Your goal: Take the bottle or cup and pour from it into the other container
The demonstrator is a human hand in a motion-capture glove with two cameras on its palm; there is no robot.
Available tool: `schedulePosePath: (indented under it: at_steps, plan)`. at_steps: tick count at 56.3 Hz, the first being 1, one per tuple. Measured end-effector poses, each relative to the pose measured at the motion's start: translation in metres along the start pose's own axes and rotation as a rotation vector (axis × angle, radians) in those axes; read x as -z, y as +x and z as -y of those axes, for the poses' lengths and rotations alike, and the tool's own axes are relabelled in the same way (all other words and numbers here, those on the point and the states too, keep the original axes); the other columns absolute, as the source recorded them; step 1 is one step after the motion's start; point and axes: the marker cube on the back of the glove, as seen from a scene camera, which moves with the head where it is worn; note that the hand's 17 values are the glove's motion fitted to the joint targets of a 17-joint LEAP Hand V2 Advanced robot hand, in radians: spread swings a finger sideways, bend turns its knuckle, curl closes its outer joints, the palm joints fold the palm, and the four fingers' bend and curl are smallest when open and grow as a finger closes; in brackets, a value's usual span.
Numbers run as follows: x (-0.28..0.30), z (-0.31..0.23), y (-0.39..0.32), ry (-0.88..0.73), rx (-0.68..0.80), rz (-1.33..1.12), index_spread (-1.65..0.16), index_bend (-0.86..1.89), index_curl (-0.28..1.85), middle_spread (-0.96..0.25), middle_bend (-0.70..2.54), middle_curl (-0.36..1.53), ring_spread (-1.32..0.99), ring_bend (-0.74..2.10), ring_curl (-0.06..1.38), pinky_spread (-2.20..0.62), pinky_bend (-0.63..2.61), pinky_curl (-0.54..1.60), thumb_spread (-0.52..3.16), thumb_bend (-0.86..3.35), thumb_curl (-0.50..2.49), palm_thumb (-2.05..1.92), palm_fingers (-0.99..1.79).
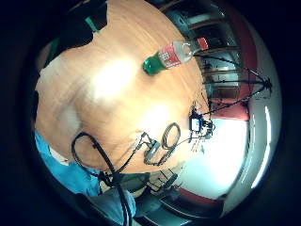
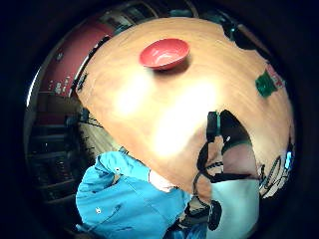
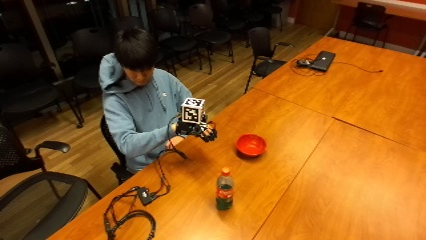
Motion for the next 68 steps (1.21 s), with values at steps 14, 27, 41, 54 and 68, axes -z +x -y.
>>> schedulePosePath:
  at_steps: [14, 27, 41, 54, 68]
  plan:
    - [0.005, -0.001, 0.002, -0.003, 0.023, 0.037, -0.23, 0.17, 0.22, 0.03, 0.19, 0.19, 0.01, 0.33, 0.22, 0.10, 0.49, 0.21, 0.84, 0.38, 0.26, 0.72, 0.62]
    - [0.007, -0.004, 0.007, 0.005, 0.017, 0.040, -0.25, 0.16, 0.27, 0.03, 0.18, 0.25, 0.02, 0.32, 0.26, 0.11, 0.50, 0.24, 0.98, 0.29, 0.34, 0.76, 0.60]
    - [0.006, -0.012, 0.019, 0.042, -0.027, 0.008, -0.25, 0.16, 0.29, 0.03, 0.17, 0.28, 0.02, 0.32, 0.29, 0.12, 0.50, 0.26, 1.04, 0.20, 0.40, 0.80, 0.59]
    - [0.007, -0.028, 0.047, 0.070, -0.055, 0.047, -0.26, 0.15, 0.31, 0.04, 0.17, 0.30, 0.02, 0.32, 0.32, 0.12, 0.50, 0.28, 1.06, 0.13, 0.44, 0.84, 0.58]
    - [0.002, -0.045, 0.086, 0.079, -0.124, 0.066, -0.26, 0.15, 0.31, 0.04, 0.17, 0.31, 0.01, 0.32, 0.33, 0.12, 0.51, 0.29, 1.08, 0.06, 0.47, 0.87, 0.56]
